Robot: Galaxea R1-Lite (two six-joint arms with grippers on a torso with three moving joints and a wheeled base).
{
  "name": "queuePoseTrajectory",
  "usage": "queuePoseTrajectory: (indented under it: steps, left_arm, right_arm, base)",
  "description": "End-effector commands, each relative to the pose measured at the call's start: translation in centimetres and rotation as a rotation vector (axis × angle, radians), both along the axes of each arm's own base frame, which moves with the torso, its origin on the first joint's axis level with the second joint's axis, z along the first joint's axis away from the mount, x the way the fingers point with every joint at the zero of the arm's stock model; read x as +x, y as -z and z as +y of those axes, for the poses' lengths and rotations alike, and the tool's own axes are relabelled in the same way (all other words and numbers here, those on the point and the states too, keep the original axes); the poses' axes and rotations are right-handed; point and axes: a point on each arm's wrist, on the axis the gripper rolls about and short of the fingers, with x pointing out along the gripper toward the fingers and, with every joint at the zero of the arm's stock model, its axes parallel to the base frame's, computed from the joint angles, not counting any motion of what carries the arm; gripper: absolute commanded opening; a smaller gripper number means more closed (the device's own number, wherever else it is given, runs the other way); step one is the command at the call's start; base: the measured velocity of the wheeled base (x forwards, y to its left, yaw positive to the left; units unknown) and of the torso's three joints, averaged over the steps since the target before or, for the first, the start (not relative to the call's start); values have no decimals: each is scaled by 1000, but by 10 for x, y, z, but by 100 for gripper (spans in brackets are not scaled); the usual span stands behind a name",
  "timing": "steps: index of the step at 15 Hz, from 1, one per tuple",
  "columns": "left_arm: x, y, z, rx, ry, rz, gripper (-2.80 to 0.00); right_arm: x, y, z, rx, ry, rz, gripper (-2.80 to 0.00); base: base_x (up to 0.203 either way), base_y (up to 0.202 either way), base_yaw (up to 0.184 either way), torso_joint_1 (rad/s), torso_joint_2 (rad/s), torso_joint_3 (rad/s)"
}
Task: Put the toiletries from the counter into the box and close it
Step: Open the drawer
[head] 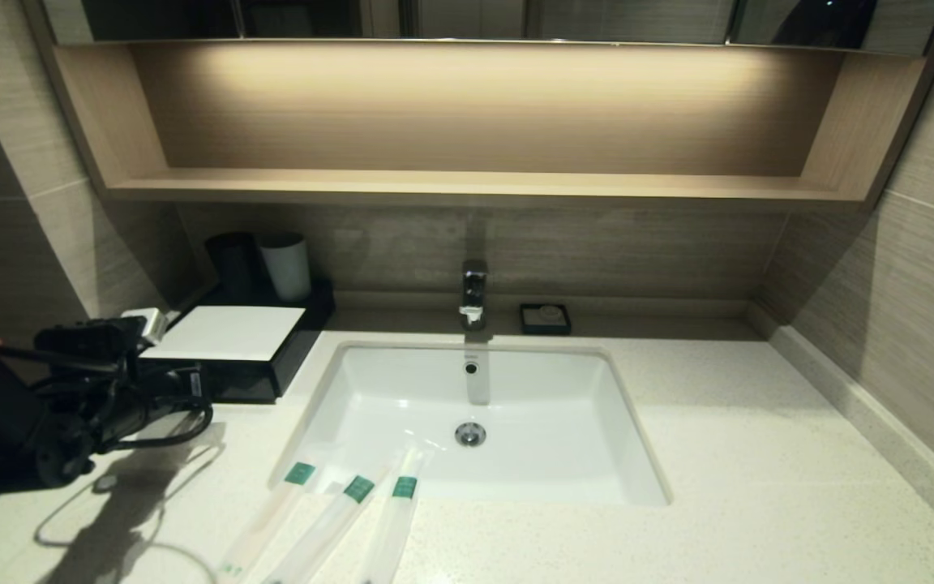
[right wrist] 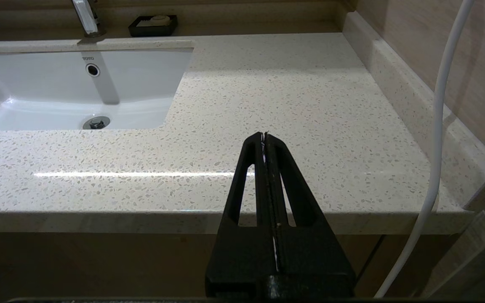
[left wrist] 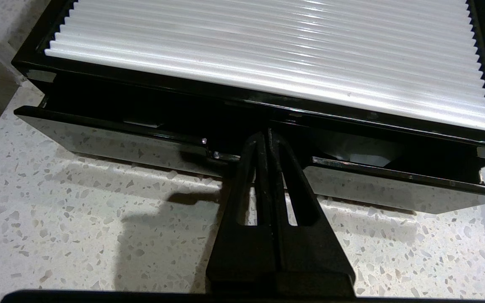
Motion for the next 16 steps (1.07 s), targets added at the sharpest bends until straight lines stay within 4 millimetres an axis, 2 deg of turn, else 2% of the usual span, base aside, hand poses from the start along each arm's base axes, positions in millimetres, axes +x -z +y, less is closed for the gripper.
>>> queuePoseTrajectory:
  steps: [1,16]
  left_arm:
    - [1,0,0,1,0,-6,-280]
    - [13,7,3,3,-3,-26,-280]
  right_arm:
    - [0,0,0,0,0,1,-280]
    - [0,0,0,0,0,1,-280]
  base:
    - [0,0,0,0,0,0]
    - [0,0,0,0,0,0]
